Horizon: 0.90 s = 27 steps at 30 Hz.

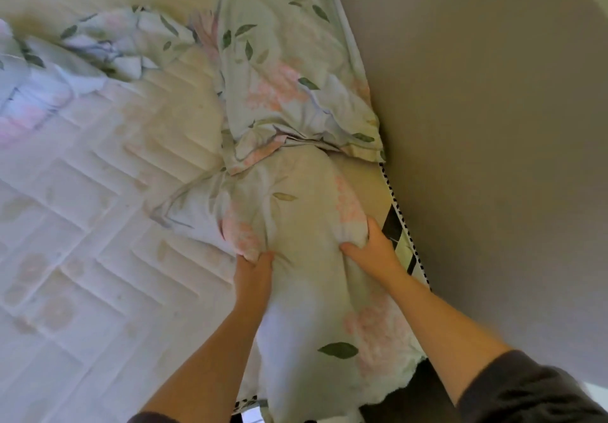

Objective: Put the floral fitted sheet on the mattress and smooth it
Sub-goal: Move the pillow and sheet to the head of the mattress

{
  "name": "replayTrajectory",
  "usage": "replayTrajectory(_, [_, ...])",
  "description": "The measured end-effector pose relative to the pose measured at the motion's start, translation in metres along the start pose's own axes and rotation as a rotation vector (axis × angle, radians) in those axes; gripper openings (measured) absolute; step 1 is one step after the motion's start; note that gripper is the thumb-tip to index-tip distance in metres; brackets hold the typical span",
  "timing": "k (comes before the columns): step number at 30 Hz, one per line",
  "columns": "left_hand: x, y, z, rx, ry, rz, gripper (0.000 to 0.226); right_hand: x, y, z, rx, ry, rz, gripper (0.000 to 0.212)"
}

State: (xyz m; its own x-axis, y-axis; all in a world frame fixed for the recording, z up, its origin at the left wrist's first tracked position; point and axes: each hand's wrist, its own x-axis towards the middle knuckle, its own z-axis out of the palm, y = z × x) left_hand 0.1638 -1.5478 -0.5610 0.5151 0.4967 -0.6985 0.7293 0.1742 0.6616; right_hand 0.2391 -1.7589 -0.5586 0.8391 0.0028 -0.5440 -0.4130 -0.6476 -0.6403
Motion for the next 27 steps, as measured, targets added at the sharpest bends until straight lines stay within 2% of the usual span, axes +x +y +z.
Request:
replayTrajectory(5, [-0.062,0.092,-0.036,-0.109,0.153,0.308,0.035,-0.049,-0.092,-0.039,0.044,0.19,-0.256,0.045])
replayTrajectory(9, [-0.087,0.185,-0.051,-0.205,0.201,0.512,0.042,-0.065,-0.18,-0.086,0.152,0.355,-0.425,0.041])
replayTrajectory(11, [-0.084,0.239,-0.05,-0.182,0.19,0.549,0.05,-0.055,-0.227,-0.112,0.176,0.412,-0.474,0.044])
replayTrajectory(12, [-0.078,0.273,-0.049,-0.152,0.153,0.543,0.058,-0.043,-0.254,-0.127,0.184,0.423,-0.489,0.049])
replayTrajectory(14, [-0.065,0.335,-0.047,-0.165,-0.039,0.523,0.078,-0.014,-0.303,-0.159,0.213,0.389,-0.491,0.066])
replayTrajectory(16, [-0.048,0.372,-0.042,-0.152,-0.209,0.559,0.086,0.014,-0.337,-0.184,0.128,0.367,-0.542,0.078])
replayTrajectory(19, [-0.017,0.349,-0.034,0.048,-0.248,0.628,0.08,0.048,-0.322,-0.173,-0.09,0.379,-0.548,0.076])
replayTrajectory(23, [0.028,0.246,-0.021,0.331,-0.256,0.484,0.078,0.072,-0.225,-0.111,-0.115,0.215,-0.335,0.076])
replayTrajectory(26, [0.043,0.202,-0.015,0.335,-0.262,0.591,0.042,0.089,-0.18,-0.086,-0.158,0.148,-0.266,0.08])
replayTrajectory(27, [0.047,0.197,-0.012,0.354,-0.276,0.619,0.043,0.095,-0.173,-0.083,-0.156,0.129,-0.253,0.082])
